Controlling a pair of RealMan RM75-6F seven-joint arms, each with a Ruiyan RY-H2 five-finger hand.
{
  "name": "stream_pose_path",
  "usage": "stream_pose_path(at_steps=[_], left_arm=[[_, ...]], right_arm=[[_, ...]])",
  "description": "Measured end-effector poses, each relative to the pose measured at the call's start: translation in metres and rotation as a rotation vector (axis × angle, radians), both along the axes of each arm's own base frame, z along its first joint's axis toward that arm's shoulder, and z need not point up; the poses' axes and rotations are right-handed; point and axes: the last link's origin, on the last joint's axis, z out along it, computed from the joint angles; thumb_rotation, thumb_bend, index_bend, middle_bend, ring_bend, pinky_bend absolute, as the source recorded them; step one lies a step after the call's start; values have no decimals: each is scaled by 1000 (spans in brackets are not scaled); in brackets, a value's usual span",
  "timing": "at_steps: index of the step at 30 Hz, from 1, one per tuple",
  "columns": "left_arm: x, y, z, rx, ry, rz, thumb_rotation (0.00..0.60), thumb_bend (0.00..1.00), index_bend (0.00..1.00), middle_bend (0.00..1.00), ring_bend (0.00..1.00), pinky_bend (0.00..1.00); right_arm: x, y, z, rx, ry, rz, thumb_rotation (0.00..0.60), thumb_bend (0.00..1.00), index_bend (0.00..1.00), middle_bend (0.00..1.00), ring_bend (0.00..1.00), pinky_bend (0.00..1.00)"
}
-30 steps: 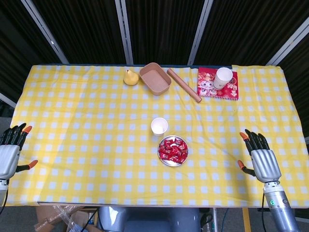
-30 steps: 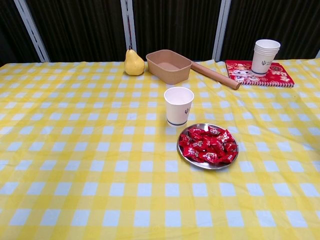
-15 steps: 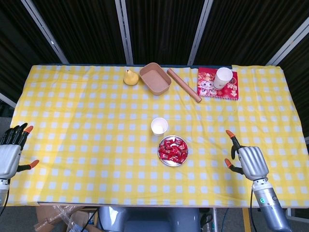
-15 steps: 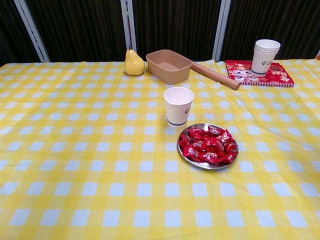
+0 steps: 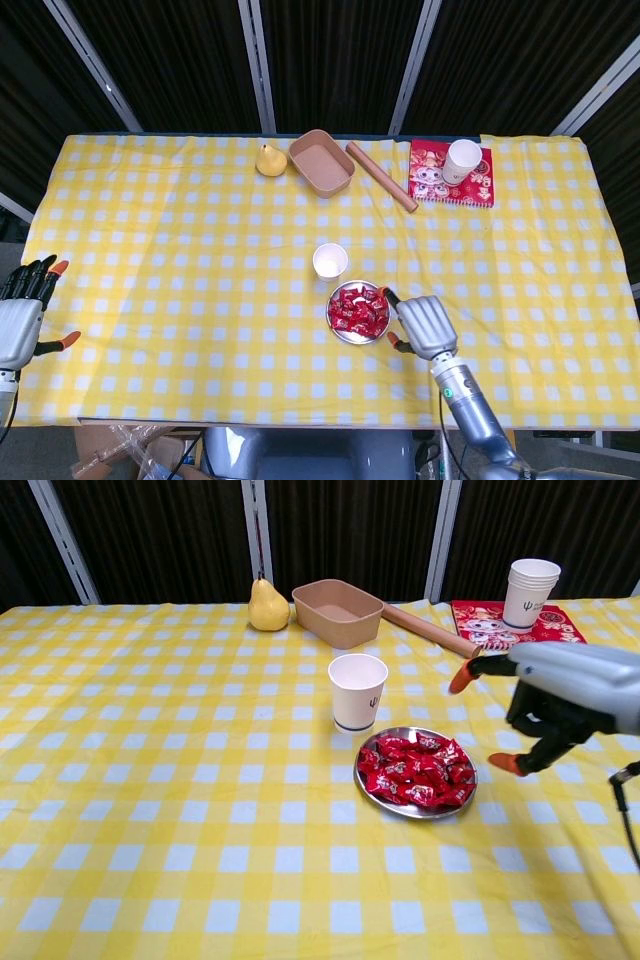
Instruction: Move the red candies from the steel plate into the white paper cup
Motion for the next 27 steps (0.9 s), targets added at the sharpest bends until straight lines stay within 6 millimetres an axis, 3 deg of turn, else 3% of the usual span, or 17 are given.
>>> stream_pose_path(at_steps=[3,8,27], left_arm=[[0,0,0,-5,-3,0,600,0,18,0,0,0],[0,0,0,-7,-5,1,600,0,20,0,0,0],[0,0,0,-8,-9,6,600,0,23,0,0,0]], right_arm=[[15,0,-22,34,0,-4,600,361,310,931,945,979],[25,-6,-42,47,6,-31,600,361,337,931,944,979],[16,-26,-61,26,24,-108,600,361,355,931,944,980]])
